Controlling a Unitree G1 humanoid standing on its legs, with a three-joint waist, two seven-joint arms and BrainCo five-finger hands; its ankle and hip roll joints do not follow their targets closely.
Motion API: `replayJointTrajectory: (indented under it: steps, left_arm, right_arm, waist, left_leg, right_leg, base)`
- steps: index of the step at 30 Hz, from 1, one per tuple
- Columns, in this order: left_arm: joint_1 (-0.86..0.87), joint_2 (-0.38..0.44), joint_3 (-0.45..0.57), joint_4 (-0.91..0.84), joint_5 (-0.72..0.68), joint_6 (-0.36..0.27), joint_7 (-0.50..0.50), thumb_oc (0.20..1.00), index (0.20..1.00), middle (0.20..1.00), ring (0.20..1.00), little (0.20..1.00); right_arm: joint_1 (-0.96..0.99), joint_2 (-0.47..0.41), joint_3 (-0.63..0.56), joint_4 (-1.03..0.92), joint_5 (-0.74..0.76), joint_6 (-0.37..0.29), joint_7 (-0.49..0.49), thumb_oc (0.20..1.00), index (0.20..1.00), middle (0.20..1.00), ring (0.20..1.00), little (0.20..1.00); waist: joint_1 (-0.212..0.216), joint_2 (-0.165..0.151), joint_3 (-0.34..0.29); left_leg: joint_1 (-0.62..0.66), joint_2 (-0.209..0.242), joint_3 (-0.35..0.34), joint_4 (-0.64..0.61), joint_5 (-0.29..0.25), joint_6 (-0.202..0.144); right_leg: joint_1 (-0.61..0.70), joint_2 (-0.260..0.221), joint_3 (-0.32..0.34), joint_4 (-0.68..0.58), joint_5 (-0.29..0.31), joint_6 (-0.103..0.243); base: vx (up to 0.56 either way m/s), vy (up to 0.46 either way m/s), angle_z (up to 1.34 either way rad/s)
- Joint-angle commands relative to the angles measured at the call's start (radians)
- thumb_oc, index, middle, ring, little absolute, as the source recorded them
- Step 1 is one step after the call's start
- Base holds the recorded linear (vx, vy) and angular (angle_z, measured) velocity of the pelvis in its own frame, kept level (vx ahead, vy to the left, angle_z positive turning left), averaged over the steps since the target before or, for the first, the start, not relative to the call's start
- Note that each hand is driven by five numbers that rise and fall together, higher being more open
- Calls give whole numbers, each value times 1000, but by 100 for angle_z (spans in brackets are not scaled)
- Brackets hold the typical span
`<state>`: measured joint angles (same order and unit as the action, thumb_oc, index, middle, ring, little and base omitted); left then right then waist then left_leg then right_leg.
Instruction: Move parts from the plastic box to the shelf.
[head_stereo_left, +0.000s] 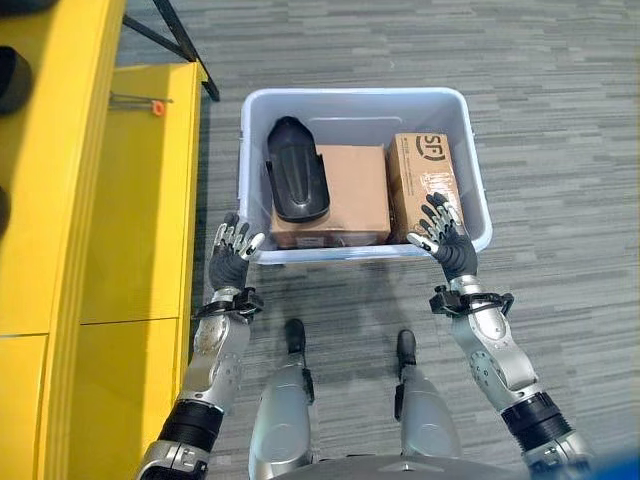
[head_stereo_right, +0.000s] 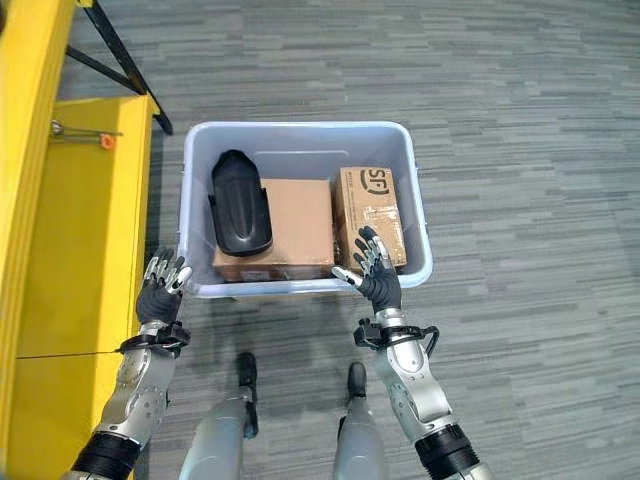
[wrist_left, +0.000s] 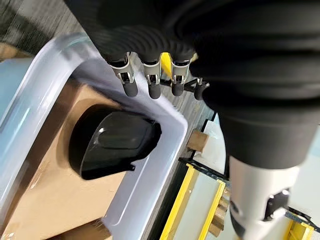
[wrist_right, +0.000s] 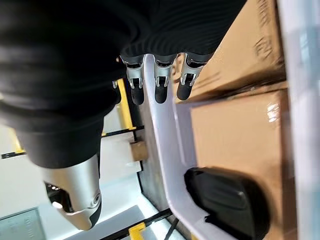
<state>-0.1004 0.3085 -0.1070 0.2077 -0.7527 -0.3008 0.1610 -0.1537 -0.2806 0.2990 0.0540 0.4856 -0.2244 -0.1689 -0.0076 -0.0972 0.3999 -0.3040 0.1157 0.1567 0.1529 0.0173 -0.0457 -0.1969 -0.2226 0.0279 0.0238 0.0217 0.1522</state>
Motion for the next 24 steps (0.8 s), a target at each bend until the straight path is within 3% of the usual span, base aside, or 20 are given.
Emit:
replayJointTrajectory:
  steps: [1,6,12,20,24]
  left_arm:
    - [13,5,15,-107,54,-59,16,1000,1000,1000,1000,1000]
    - [-70,10,-4,-130,78,-62,35,1000,1000,1000,1000,1000]
    - [-267,33,-23,-225,144,-116,121,1000,1000,1000,1000,1000]
    - [-472,60,-42,-166,233,-150,253,1000,1000,1000,1000,1000]
    - [-561,91,-59,-83,354,-139,353,1000,1000,1000,1000,1000]
  right_arm:
    - [15,-23,-30,-105,-18,-42,9,1000,1000,1000,1000,1000]
    - [3,-30,-24,-118,-15,-43,10,1000,1000,1000,1000,1000]
    - [-14,-34,-11,-157,-21,-67,-7,1000,1000,1000,1000,1000]
    - [-25,-42,14,-162,-9,-85,-11,1000,1000,1000,1000,1000]
    - [-11,-48,29,-166,10,-99,-5,1000,1000,1000,1000,1000]
  waist:
    - [-6,-7,-44]
    - [-21,-14,-35]
    - [-55,-12,-5]
    - [-94,-17,20]
    - [-115,-23,29]
  left_leg:
    - [-49,105,-32,61,-13,-29]
    - [-60,103,-29,25,5,-36]
    - [-78,110,-14,-45,48,-54]
    - [-85,122,1,-96,78,-68]
    - [-99,126,5,-106,87,-73]
  right_leg:
    - [62,-90,-35,-15,90,48]
    - [39,-89,-43,-29,98,48]
    - [-17,-80,-39,-54,117,52]
    - [-60,-67,-24,-73,125,56]
    - [-80,-62,-22,-79,126,56]
  base:
    - [37,27,-3]
    - [26,13,-2]
    - [2,-1,-1]
    - [-5,-11,-10]
    - [-17,-10,-5]
